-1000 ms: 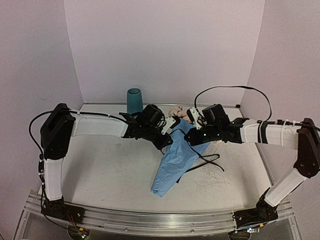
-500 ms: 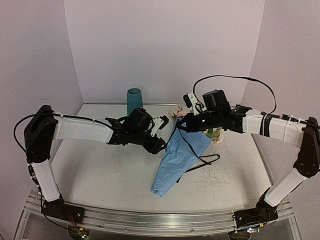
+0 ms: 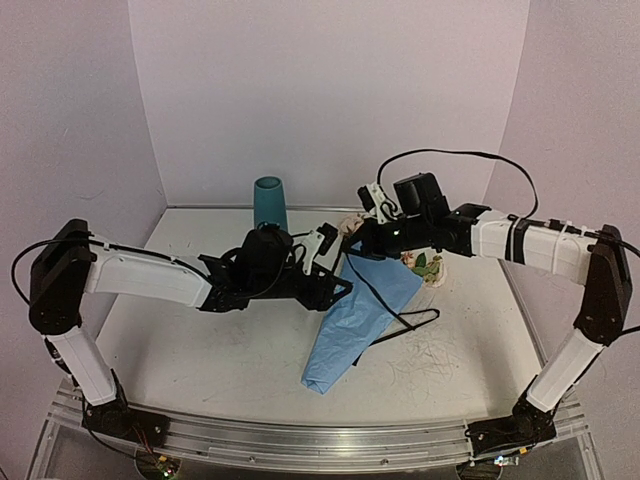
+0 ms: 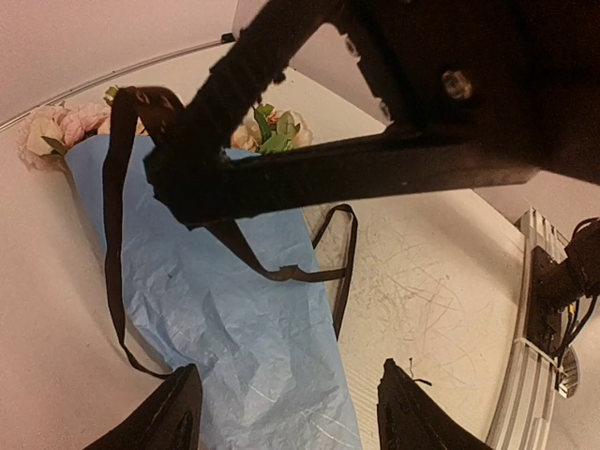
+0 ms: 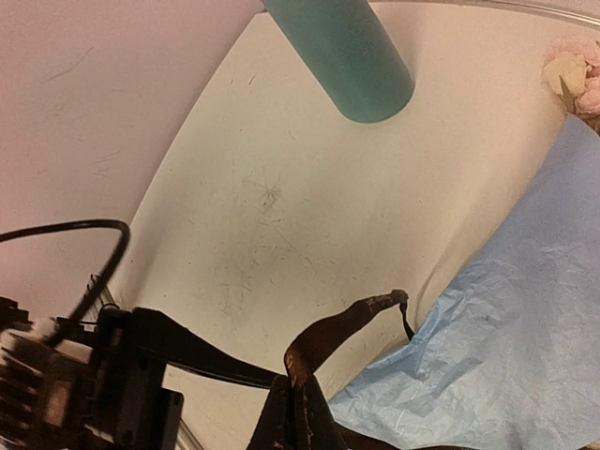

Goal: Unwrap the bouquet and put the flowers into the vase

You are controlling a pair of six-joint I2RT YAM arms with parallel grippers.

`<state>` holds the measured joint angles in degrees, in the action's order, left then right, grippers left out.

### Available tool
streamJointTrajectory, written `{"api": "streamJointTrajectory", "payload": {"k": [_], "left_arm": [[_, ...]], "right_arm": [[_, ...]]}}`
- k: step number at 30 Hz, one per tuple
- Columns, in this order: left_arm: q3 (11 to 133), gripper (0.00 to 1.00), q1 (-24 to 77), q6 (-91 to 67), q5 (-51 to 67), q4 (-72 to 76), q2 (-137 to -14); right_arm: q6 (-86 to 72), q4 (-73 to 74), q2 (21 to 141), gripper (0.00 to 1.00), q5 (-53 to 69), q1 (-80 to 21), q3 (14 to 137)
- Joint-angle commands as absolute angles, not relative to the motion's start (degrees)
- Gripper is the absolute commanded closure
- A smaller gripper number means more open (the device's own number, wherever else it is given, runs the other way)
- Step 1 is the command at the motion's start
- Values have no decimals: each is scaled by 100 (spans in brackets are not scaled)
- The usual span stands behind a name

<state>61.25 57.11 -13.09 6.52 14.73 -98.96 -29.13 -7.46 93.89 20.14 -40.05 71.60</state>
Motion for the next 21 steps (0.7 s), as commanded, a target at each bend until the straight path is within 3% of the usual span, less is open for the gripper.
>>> {"api": "streamJointTrajectory", "payload": {"k": [1,14,21], "left_arm": [[6535,33,5713,-1524,686,2064,-10313],[7119,35,5715,-1947,760,2661,-11236],[7272,48,5713,-2121,543,2708,-11594]], "right_arm": [[-3331,-747,9439,99,2220,-4018,7494],[-3722,-782,9491,98,2425,-4018,7671],[-3775,-817,9504,98,2437,-4017,7700]]}}
